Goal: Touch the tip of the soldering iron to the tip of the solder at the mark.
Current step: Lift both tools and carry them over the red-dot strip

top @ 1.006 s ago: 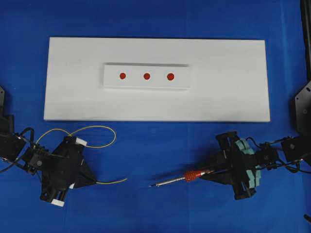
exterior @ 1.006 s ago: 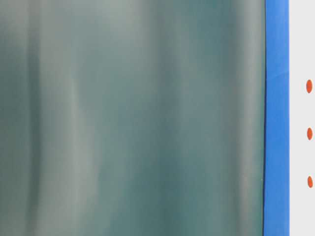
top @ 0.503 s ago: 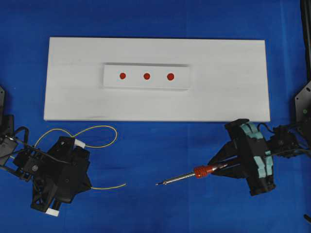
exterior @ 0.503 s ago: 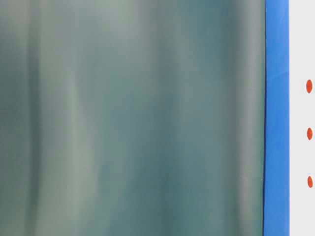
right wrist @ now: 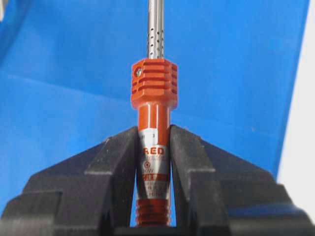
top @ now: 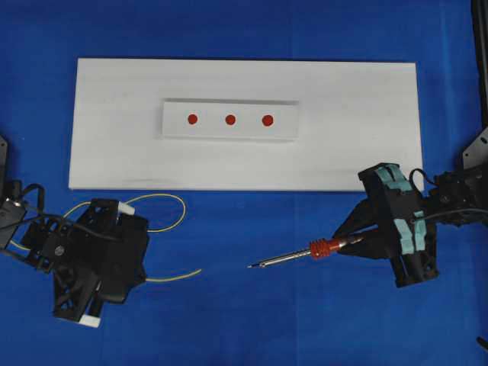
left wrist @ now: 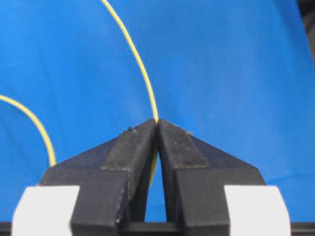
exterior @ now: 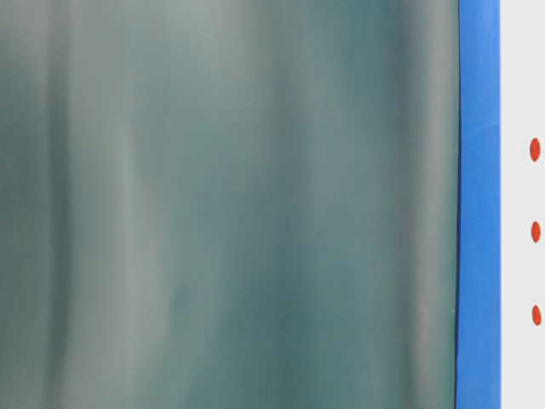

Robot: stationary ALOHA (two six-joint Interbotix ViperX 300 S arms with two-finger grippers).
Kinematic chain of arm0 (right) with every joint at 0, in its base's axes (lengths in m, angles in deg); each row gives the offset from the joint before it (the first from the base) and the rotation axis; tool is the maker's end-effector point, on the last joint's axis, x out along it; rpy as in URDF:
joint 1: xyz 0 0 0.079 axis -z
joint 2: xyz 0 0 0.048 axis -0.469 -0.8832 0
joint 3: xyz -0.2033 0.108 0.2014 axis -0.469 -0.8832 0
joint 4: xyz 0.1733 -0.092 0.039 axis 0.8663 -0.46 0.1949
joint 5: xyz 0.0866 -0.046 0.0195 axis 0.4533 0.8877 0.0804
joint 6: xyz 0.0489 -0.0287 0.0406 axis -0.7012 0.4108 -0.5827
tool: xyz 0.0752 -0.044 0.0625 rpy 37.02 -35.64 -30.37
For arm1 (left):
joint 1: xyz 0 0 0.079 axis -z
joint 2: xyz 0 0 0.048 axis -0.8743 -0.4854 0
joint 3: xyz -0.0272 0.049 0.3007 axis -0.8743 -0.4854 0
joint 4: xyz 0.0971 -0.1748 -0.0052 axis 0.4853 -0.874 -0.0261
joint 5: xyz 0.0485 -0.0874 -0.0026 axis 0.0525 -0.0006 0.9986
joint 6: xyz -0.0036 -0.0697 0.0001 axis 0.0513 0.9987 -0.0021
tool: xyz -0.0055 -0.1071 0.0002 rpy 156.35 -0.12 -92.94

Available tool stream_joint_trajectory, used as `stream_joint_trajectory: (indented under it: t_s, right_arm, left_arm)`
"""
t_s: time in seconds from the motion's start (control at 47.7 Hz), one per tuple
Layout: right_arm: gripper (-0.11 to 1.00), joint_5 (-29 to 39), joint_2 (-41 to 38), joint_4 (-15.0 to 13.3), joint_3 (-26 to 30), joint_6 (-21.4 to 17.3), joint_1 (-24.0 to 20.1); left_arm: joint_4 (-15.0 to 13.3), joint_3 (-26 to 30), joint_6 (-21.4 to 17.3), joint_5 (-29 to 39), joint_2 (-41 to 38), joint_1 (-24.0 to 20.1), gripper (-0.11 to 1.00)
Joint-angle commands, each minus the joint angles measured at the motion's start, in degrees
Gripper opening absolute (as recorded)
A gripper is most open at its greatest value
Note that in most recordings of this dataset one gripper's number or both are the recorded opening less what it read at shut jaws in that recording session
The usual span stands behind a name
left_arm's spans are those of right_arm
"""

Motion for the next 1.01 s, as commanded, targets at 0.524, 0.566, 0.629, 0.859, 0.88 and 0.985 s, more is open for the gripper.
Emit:
stream_joint_trajectory:
  t_s: [0.524, 0.566, 0.629, 0.859, 0.88, 0.985]
  right_arm:
    - [0.06, 6.9, 0.5, -4.1, 2.3, 0.1, 20.3]
    - [0.06, 7.1, 0.4, -4.6, 2.5, 0.1, 21.4]
    - [0.06, 7.1, 0.4, -5.5, 2.6, 0.1, 23.3]
    - [0.06, 7.1, -0.4, -7.6, 3.3, 0.1, 27.8]
    - [0.06, 7.1, -0.5, -7.8, 3.4, 0.1, 28.0]
    - [0.06, 7.1, -1.1, -8.3, 3.8, 0.1, 28.3]
  left_arm:
    - [0.4, 6.8, -1.1, 9.0, -1.4, -20.7, 0.03]
    - [0.4, 6.8, -1.2, 9.0, -1.4, -22.0, 0.03]
    - [0.5, 6.9, -1.7, 9.0, -1.3, -23.2, 0.03]
    - [0.5, 7.1, -4.5, 9.0, -1.4, -27.0, 0.03]
    - [0.5, 7.2, -4.7, 9.0, -1.4, -27.2, 0.03]
    - [0.5, 7.0, -5.2, 9.0, -1.3, -28.6, 0.03]
